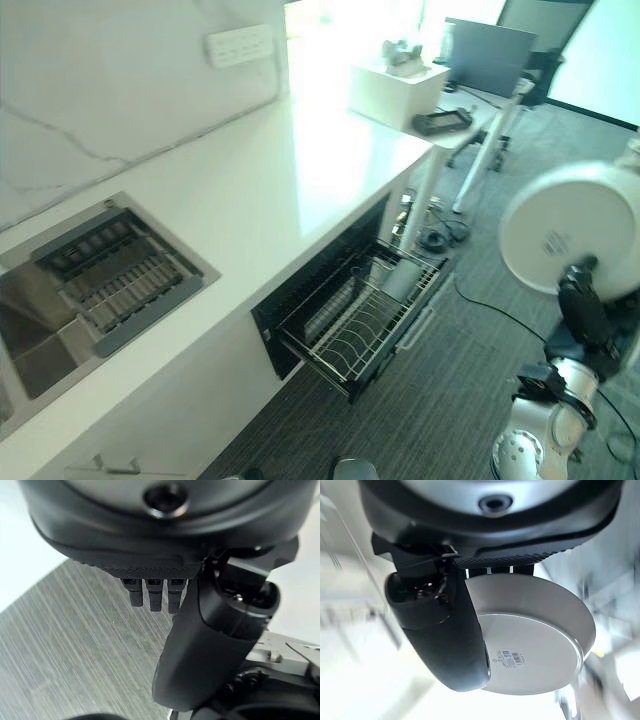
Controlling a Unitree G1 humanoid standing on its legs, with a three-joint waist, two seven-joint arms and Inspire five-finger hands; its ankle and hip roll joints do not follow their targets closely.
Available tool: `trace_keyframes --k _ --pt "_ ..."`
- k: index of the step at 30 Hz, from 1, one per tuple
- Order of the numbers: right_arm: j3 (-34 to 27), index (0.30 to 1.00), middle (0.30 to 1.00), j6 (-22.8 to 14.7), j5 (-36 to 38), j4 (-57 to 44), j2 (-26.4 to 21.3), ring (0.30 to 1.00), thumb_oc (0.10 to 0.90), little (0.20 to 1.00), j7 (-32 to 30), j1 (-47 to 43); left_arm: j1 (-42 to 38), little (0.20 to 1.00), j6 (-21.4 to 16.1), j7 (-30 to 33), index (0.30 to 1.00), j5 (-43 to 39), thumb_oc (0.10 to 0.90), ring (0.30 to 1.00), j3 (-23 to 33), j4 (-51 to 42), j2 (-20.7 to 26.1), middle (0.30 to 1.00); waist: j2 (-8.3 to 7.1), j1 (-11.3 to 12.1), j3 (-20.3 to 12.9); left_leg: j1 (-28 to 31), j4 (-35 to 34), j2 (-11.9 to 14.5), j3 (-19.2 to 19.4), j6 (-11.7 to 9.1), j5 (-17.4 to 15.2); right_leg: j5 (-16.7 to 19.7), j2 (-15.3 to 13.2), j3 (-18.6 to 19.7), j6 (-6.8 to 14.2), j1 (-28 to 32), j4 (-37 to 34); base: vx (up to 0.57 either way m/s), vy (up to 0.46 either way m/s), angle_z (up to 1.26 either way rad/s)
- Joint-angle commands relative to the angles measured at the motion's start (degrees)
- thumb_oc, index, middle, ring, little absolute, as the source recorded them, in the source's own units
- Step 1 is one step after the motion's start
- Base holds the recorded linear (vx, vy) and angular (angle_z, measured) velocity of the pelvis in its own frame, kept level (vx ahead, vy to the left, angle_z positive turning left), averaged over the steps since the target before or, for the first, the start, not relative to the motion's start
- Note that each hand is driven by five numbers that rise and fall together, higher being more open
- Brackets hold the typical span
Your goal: Place the dishes in the dishwasher.
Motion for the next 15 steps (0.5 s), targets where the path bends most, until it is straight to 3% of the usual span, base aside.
trace_keyframes --k 1,6,11,15 --pt "1.62 0.3 0.3 -4.89 -7.63 -7.9 -3.14 0.3 0.4 0.3 3.85 -11.79 -3.04 0.9 -0.13 -1.99 0.9 -2.33 0.8 0.9 0.35 -1.3 0.61 0.9 -1.11 3.58 0.05 -0.66 2.57 0.51 -3.98 0.4 -9.99 -1.8 -4.47 0.46 7.5 3.06 -5.22 -0.01 -0.002 0.03" --pt "3.67 0.3 0.3 -2.4 -10.76 -4.72 -4.05 0.3 0.4 0.3 4.36 -11.5 -2.8 0.9 -0.11 -2.64 0.9 -1.97 0.8 0.9 0.34 -1.67 0.91 0.9 -0.8 4.07 0.39 -0.84 2.57 -0.1 -4.57 0.41 -10.17 -2.03 -4.77 0.15 7.49 3.18 -5.22 0.0 0.007 0.05" --pt "6.96 0.3 0.3 2.76 -11.49 -2.01 -4.26 0.3 0.4 0.3 5.75 -12.81 -2.7 0.9 0.74 -2.56 0.9 -2.4 0.8 0.9 -0.08 -2.22 1.03 0.9 -0.72 5.51 0.37 -0.7 2.57 -0.59 -5.08 0.43 -10.32 -2.34 -5.61 -1.47 7.42 3.98 -5.22 0.03 0.03 0.2" --pt "9.18 0.3 0.3 2.76 -12.92 -0.25 -3.76 0.3 0.4 0.3 5.8 -13.87 -2.5 0.9 0.75 -2.2 0.9 -2.78 0.8 0.9 -0.33 -2.45 0.78 0.9 -0.68 6.58 0.47 -0.82 2.57 -0.89 -5.74 0.48 -10.23 -2.57 -5.8 -2.17 7.25 4.4 -5.22 0.04 0.026 0.15"
